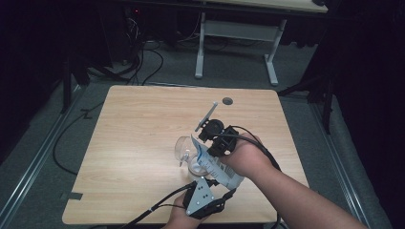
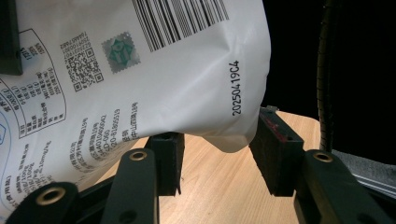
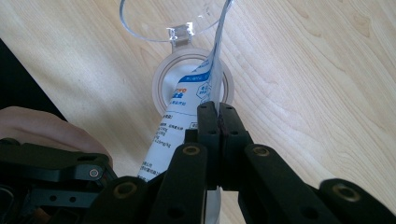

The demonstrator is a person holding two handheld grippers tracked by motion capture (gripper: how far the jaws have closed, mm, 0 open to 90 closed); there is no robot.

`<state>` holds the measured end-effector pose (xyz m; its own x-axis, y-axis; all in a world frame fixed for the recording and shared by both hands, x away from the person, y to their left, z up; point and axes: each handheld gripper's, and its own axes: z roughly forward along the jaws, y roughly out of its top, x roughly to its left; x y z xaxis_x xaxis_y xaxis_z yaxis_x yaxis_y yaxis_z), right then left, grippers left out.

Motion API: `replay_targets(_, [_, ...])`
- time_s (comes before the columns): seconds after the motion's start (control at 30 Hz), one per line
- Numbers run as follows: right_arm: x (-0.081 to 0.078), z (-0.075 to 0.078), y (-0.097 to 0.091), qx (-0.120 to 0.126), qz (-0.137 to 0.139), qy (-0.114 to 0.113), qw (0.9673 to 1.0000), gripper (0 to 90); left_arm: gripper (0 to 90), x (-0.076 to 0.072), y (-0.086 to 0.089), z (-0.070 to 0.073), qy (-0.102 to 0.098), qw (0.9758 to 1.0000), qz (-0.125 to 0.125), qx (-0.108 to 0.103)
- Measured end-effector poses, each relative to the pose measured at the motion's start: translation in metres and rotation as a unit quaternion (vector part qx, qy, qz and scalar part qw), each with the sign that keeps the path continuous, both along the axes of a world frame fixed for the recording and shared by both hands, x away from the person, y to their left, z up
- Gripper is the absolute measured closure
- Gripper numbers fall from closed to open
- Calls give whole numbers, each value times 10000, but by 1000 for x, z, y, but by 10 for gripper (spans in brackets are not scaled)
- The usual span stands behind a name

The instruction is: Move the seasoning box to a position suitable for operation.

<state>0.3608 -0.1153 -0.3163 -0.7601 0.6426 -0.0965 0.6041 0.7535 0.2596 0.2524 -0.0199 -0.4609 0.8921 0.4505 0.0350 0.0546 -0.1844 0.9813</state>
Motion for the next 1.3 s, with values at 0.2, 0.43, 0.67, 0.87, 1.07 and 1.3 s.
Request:
replay_targets(0.2, [0, 0, -1, 24, 15, -14, 10000, 898, 564, 0, 0, 0, -4, 10000, -5, -6])
replay_targets(0.43, [0, 0, 0, 4, 33, -13, 10000, 898, 563, -1, 0, 0, -3, 10000, -1, -17])
replay_targets(0.67, [0, 0, -1, 2, 33, -16, 10000, 898, 563, -1, -1, -1, -14, 10000, 5, -3])
replay_targets(0.87, [0, -1, -1, 7, 26, -5, 10000, 898, 563, -1, -1, -1, -3, 10000, 0, -22])
replay_targets(1.07, [1, -1, 0, -8, 51, -7, 10000, 898, 558, -1, -1, -1, -8, 10000, 8, -18])
replay_targets(1.3, [1, -2, 1, -20, 66, -5, 10000, 898, 555, -1, -1, 0, -11, 10000, -8, -33])
